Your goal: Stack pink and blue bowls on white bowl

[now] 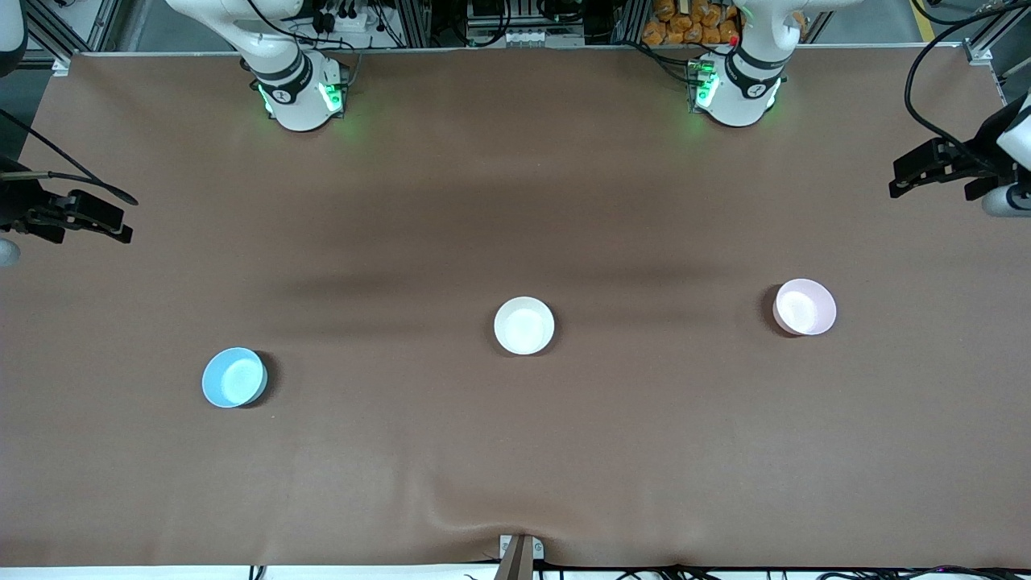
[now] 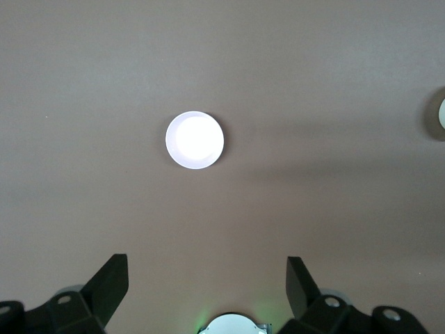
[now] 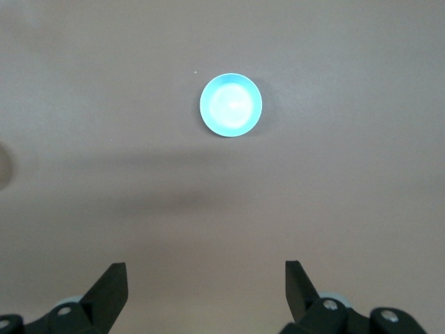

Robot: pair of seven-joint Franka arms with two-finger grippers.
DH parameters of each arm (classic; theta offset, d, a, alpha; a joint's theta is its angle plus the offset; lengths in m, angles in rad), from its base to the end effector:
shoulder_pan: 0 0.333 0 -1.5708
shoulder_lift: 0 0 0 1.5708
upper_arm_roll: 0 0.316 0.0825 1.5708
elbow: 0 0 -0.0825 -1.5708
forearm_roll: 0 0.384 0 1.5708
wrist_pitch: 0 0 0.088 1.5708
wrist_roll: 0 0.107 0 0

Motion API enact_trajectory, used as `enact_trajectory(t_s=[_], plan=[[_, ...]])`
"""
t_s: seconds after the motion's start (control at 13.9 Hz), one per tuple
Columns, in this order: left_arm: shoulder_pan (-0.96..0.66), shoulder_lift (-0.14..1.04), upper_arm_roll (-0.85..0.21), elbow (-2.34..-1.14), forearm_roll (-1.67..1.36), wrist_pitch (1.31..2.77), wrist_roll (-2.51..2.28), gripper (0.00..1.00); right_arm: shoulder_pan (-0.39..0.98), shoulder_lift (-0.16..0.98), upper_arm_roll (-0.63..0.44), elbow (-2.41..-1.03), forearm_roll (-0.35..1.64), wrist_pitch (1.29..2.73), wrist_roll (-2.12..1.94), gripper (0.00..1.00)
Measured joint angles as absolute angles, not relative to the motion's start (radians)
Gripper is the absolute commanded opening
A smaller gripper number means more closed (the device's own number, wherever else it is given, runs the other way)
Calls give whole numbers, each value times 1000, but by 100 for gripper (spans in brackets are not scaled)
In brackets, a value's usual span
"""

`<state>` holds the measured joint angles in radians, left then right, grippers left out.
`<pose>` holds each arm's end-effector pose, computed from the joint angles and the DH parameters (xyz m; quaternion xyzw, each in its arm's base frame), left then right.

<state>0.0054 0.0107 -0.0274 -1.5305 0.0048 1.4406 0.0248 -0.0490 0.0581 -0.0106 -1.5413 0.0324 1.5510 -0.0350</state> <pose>0.5440 -0.0113 0.6266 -0.9985 0.0232 0.0503 0.0022 0.5688 -0.0302 0.6041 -0.9995 0.0124 0.0234 0.0170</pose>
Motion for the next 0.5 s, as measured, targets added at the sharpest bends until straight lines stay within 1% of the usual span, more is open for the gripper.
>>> enact_trajectory(t_s=[0.14,0.29,0.5], plan=[[10,39,-24,-1532,5,1443,26,100,-49,59,-11,-1545,32,1549,-35,100],[19,73,-22,-1545,9,1477,40,100,-49,61,-11,-1560,32,1549,-35,100],[56,114,-20,-1638,15,1621,104,100,-49,67,-10,-1574,32,1549,-35,100]])
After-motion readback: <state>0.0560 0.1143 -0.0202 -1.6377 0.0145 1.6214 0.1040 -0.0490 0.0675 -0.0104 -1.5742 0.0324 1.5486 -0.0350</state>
